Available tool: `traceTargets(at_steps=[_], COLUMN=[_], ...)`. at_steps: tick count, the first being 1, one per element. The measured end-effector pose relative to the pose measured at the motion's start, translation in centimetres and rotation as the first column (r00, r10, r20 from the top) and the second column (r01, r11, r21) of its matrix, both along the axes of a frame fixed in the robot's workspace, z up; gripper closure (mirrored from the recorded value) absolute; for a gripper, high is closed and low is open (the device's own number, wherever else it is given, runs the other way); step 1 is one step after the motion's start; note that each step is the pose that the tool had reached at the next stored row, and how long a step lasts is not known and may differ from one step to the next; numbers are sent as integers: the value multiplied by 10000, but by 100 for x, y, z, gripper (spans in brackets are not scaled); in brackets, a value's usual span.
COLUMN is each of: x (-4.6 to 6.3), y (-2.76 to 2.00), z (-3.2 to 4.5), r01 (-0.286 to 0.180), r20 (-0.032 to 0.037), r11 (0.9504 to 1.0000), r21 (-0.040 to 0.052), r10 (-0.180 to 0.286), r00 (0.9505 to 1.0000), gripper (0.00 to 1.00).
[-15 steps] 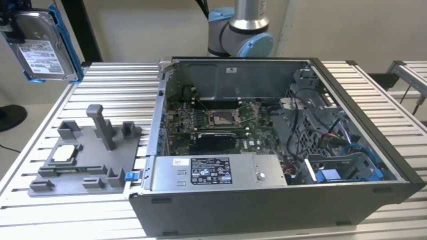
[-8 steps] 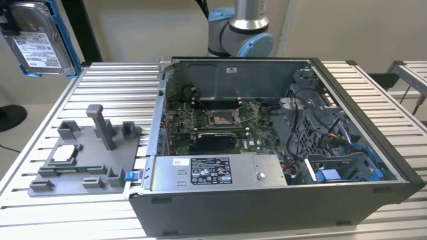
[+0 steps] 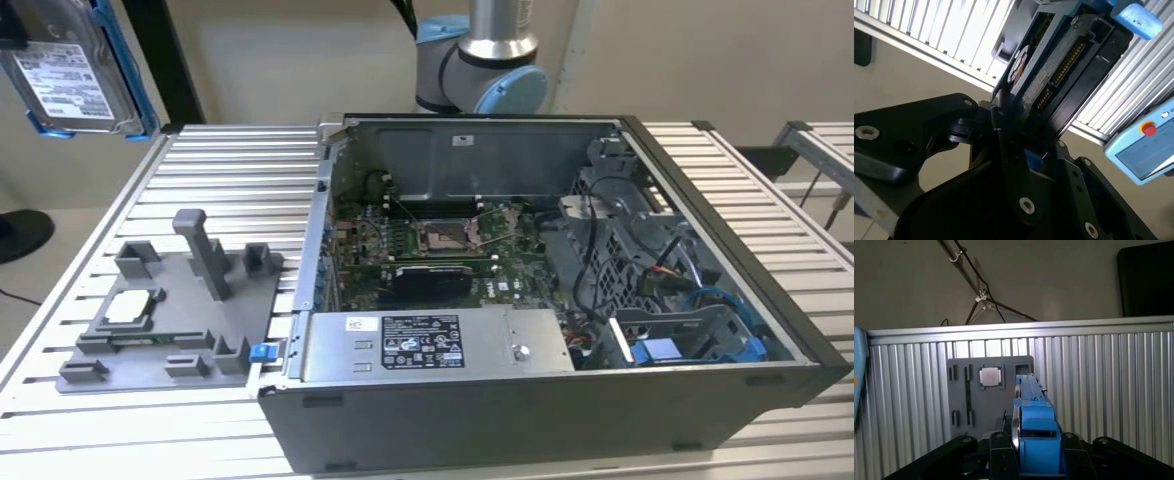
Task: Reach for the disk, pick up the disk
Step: 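Pick up the disk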
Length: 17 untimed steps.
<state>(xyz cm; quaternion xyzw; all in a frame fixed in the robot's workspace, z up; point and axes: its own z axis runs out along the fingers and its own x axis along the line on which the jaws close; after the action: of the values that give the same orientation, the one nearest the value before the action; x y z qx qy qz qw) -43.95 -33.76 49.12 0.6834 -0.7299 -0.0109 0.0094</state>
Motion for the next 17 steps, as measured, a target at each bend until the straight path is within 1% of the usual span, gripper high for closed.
traceTargets(at_steps=[5, 8, 17], x=[0, 0, 0], y=[0, 0, 0], z=[120, 174, 177], r01=[-1, -1, -5], r20=[-1, 0, 0], r11=[10000, 10000, 10000], r21=[0, 1, 1], r10=[1, 1, 5], r00=[10000, 10000, 10000], gripper=[100, 100, 100])
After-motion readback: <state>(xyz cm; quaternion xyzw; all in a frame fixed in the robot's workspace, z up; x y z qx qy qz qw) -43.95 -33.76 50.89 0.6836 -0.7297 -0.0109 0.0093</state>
